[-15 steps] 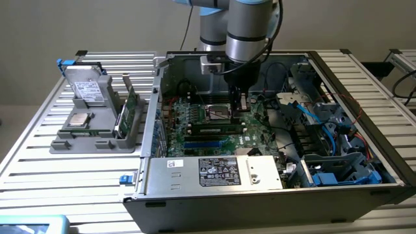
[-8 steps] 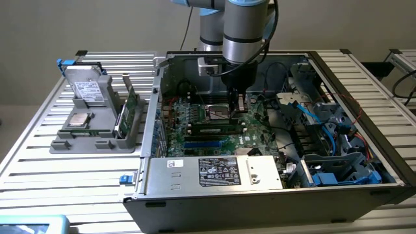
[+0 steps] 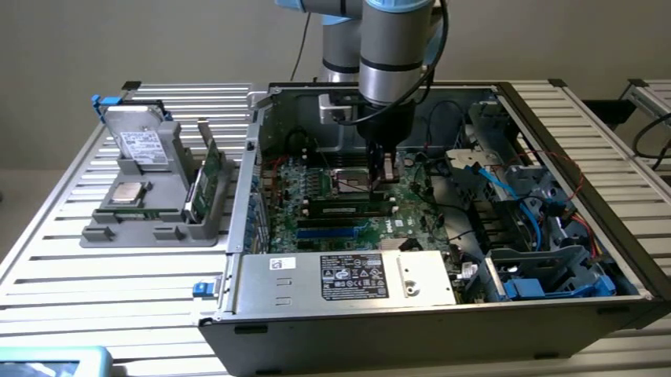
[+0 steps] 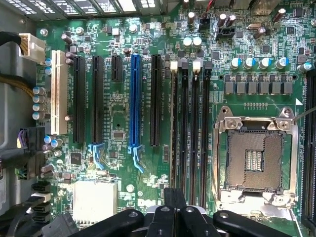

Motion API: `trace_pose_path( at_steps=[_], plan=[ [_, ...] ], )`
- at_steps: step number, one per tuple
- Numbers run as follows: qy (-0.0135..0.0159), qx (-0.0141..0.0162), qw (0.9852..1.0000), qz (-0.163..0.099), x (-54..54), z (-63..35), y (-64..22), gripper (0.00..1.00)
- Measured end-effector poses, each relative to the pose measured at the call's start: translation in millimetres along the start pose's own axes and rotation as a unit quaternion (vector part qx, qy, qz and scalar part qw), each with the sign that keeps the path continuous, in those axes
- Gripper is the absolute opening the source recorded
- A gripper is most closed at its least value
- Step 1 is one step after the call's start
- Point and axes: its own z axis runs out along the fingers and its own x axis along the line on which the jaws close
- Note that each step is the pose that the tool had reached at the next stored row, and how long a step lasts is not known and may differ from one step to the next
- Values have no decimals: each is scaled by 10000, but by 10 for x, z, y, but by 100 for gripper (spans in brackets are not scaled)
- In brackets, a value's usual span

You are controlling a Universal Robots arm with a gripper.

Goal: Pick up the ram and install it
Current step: 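Press down the ram until it locks into place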

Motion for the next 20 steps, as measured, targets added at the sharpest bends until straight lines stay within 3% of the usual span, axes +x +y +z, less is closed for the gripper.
trace_pose_path(
  at_steps=[15, 20],
  plan=[
    [3, 16, 10000, 70, -7, 64, 5, 11],
    [0, 16, 10000, 70, 8, -55, 109, 11]
  ],
)
